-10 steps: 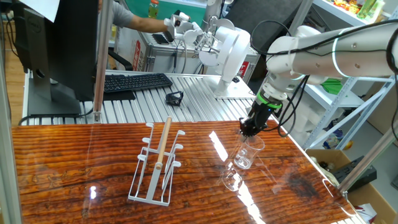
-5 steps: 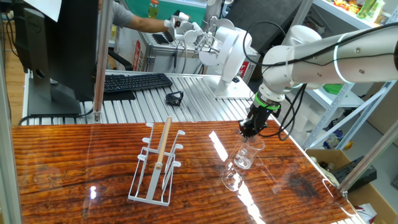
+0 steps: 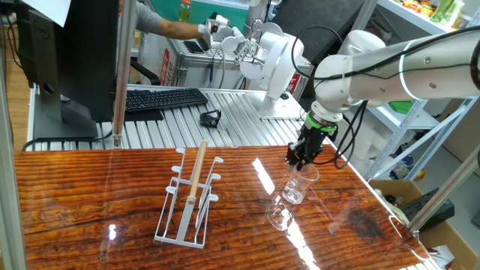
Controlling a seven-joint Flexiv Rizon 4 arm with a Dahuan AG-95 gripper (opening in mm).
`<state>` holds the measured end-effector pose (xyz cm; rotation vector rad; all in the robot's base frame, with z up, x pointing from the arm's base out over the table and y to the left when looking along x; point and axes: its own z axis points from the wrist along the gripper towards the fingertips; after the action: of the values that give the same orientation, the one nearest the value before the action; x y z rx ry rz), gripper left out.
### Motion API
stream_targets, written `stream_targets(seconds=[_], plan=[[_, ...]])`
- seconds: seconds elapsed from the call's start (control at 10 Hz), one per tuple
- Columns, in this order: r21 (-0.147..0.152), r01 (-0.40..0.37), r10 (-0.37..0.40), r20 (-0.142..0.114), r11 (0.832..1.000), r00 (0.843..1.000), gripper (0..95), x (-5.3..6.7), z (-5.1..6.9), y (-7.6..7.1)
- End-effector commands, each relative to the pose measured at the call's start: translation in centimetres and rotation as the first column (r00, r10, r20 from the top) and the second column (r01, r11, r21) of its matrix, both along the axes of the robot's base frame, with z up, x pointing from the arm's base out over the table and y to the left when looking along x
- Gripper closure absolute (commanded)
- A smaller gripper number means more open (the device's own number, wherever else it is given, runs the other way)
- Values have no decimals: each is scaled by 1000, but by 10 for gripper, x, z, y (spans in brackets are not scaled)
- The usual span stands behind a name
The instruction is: Put the cup on the cup rack
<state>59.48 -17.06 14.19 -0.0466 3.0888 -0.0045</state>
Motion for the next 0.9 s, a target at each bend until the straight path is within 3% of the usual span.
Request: stream_targets(seconds=[0.1, 0.3, 0.9], plan=[[4, 1, -1, -1, 1000, 1000, 570, -1, -2, 1], [5, 1, -1, 4, 1000, 1000, 570, -1, -11, 1], [-5, -8, 8, 11, 1000, 1000, 570, -3, -16, -2]])
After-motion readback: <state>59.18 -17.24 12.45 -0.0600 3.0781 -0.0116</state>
